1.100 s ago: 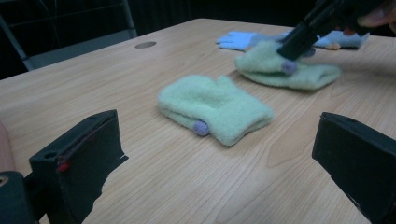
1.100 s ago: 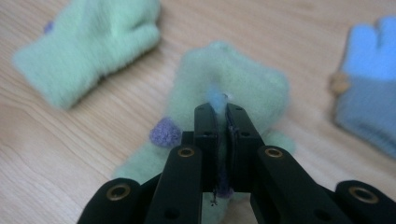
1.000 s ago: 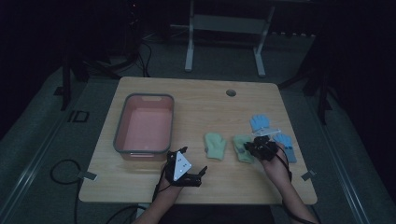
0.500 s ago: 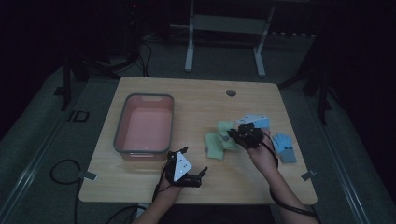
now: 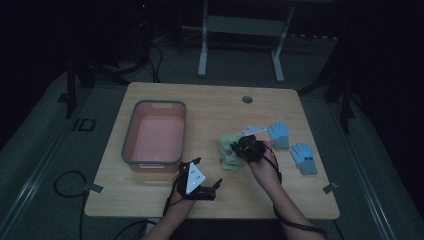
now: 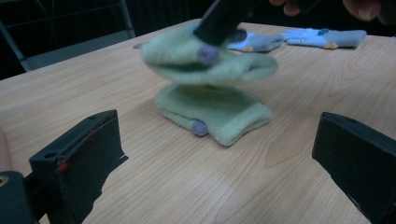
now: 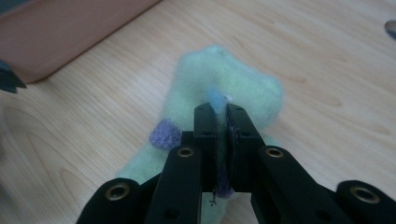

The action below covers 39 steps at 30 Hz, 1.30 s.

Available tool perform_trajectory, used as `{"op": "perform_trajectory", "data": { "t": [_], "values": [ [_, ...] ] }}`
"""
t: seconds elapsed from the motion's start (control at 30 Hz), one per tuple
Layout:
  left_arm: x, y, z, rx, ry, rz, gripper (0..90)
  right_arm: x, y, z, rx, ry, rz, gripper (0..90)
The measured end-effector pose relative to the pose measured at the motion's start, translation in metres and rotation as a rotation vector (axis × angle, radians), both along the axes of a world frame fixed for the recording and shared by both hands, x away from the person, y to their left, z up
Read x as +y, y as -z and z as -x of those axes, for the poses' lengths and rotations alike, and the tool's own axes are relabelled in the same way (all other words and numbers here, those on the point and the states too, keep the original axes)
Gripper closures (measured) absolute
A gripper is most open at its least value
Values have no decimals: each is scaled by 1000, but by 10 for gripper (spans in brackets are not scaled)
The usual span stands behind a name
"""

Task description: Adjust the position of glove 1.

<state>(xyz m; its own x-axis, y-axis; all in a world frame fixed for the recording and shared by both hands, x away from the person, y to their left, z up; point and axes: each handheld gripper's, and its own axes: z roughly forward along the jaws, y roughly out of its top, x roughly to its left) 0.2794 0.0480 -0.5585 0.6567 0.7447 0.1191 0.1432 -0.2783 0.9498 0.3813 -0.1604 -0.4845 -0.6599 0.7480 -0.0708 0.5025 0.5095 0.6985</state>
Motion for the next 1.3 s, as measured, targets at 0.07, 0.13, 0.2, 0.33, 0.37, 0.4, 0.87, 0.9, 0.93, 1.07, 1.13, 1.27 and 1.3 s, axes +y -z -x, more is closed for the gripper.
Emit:
{"op": "perform_trajectory", "data": {
  "t": [0.07,0.13,0.2,0.33,0.37,0.4,0.87,0.9,0.93,1.07,1.13,1.27,1.3],
  "values": [
    [0,0,0,1,-1,-4,16,2,8,0,8,14,17,840],
    [0,0,0,0,-1,-8,16,3,12,1,13,20,21,838],
    [-1,0,0,0,-1,-12,16,5,17,0,19,26,26,836],
    [-2,0,1,-2,-3,-11,16,8,25,-1,31,34,32,831],
    [-2,0,1,-3,-1,-13,16,9,28,-1,39,31,32,830],
    [-2,0,1,-5,-6,-17,16,10,30,-1,42,32,37,828],
    [-6,0,2,6,54,-53,61,-13,16,7,25,-37,-30,685],
    [-6,-1,1,45,79,-40,61,-16,13,7,23,-50,-45,673],
    [-7,-3,-1,96,94,-39,61,-18,10,8,15,-55,-47,661],
    [-7,-8,-2,215,115,-24,106,-31,1,4,-12,-82,-48,625],
    [-8,-10,-1,203,166,-29,136,-35,-3,0,-18,-95,-65,609],
    [-15,-15,-6,172,227,-86,149,-41,-5,-12,-10,-102,-84,586],
    [-16,-16,-9,173,251,-90,152,-41,-6,-15,-4,-104,-89,577]
  ]
}}
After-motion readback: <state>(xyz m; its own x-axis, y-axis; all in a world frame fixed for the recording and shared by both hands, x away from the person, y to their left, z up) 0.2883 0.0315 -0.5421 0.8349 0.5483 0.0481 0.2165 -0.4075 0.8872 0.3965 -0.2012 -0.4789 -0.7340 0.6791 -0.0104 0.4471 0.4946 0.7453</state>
